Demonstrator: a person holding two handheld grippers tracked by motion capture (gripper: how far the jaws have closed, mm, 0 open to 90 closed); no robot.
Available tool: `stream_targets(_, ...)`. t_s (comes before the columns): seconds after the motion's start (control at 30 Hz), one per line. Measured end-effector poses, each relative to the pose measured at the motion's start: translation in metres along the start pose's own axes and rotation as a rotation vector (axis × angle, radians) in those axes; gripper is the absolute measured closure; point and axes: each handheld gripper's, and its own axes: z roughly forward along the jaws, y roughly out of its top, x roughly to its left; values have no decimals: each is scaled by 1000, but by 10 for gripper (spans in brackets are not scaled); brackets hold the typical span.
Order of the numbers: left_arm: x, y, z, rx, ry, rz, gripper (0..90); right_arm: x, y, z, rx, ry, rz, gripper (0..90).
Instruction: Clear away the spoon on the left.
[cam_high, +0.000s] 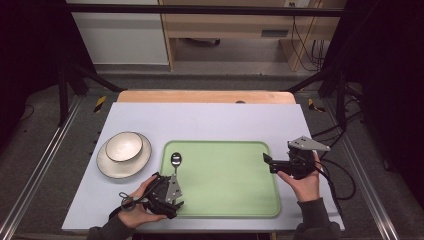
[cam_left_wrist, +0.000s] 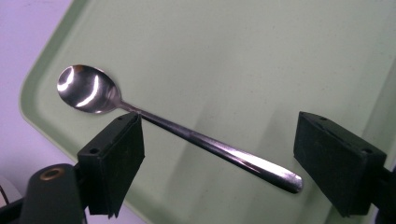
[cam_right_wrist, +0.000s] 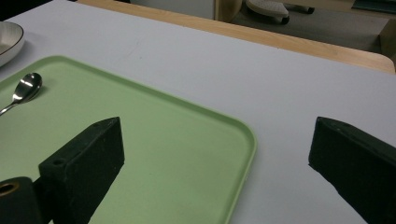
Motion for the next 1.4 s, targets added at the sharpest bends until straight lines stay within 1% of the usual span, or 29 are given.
stream_targets(0.03, 0, 0, -1, 2, 5, 2, 161, 0, 0, 0, 2, 1, 3, 37)
stream_targets(0.1, 1, 0, -2, -7, -1, -9, 160, 0, 0, 0, 1, 1, 2, 36)
stream_targets(0.17, 4, -1, -5, -38, -9, -42, 161, 0, 0, 0, -1, 1, 2, 37)
stream_targets(0.23, 5, -1, -6, -35, -7, -43, 161, 0, 0, -1, -3, 1, 4, 37)
stream_targets(0.27, 6, -2, -7, -46, -8, -53, 161, 0, 0, -1, -2, -1, 4, 36)
stream_targets(0.3, 10, -3, -11, -62, -4, -71, 162, 0, 0, -1, -4, -1, 5, 37)
stream_targets(0.37, 12, -4, -14, -86, 1, -99, 162, 0, 0, -1, -6, 0, 6, 37)
stream_targets(0.43, 14, -5, -16, -86, 1, -97, 163, 0, 0, -1, -7, 0, 5, 37)
stream_targets(0.47, 15, -6, -18, -93, 4, -107, 163, 0, 0, -2, -8, -2, 6, 36)
stream_targets(0.5, 17, -7, -20, -120, 10, -136, 163, 0, 1, -3, -11, 0, 7, 37)
stream_targets(0.6, 20, -9, -24, -129, 16, -145, 165, -1, 1, -3, -13, -3, 10, 36)
stream_targets(0.67, 22, -11, -26, -163, 28, -179, 165, -1, 1, -4, -16, -4, 6, 37)
stream_targets(0.7, 24, -13, -28, -181, 35, -199, 165, -1, 1, -4, -18, -3, 11, 37)
stream_targets(0.73, 26, -14, -31, -190, 43, -204, 165, -1, 1, -4, -17, -4, 12, 36)
stream_targets(0.8, 30, -18, -35, -227, 65, -246, 165, -1, 1, -4, -17, -5, 10, 36)
stream_targets(0.83, 30, -18, -35, -227, 65, -246, 165, -1, 1, -4, -17, -6, 10, 36)
stream_targets(0.87, 33, -20, -39, -253, 79, -278, 165, -1, 1, -4, -16, -8, 6, 36)
stream_targets(0.9, 34, -22, -40, -263, 86, -293, 166, -2, 1, -4, -17, -8, 4, 36)
stream_targets(0.93, 34, -22, -40, -263, 86, -293, 165, -2, 1, -4, -17, -9, 4, 36)
stream_targets(1.0, 38, -26, -44, -295, 102, -335, 165, -2, 1, -5, -17, -9, 9, 36)
stream_targets(1.03, 39, -28, -45, -302, 106, -346, 165, -2, 1, -5, -17, -9, 9, 36)
stream_targets(1.07, 43, -32, -48, -317, 122, -371, 166, -2, 1, -5, -20, -10, 9, 36)
stream_targets(1.17, 47, -37, -51, -341, 130, -415, 165, -2, 1, -5, -20, -13, 8, 36)
stream_targets(1.2, 47, -37, -51, -341, 130, -415, 166, -2, 1, -5, -20, -13, 8, 36)
stream_targets(1.27, 51, -44, -54, -356, 146, -450, 167, -3, 1, -5, -17, -16, 6, 36)
stream_targets(1.3, 52, -46, -55, -363, 150, -461, 167, -3, 1, -5, -17, -18, 6, 36)
stream_targets(1.33, 52, -46, -55, -363, 150, -461, 168, -3, 1, -5, -17, -18, 6, 36)
stream_targets(1.4, 56, -53, -58, -382, 163, -492, 168, -4, 0, -6, -14, -25, 6, 36)
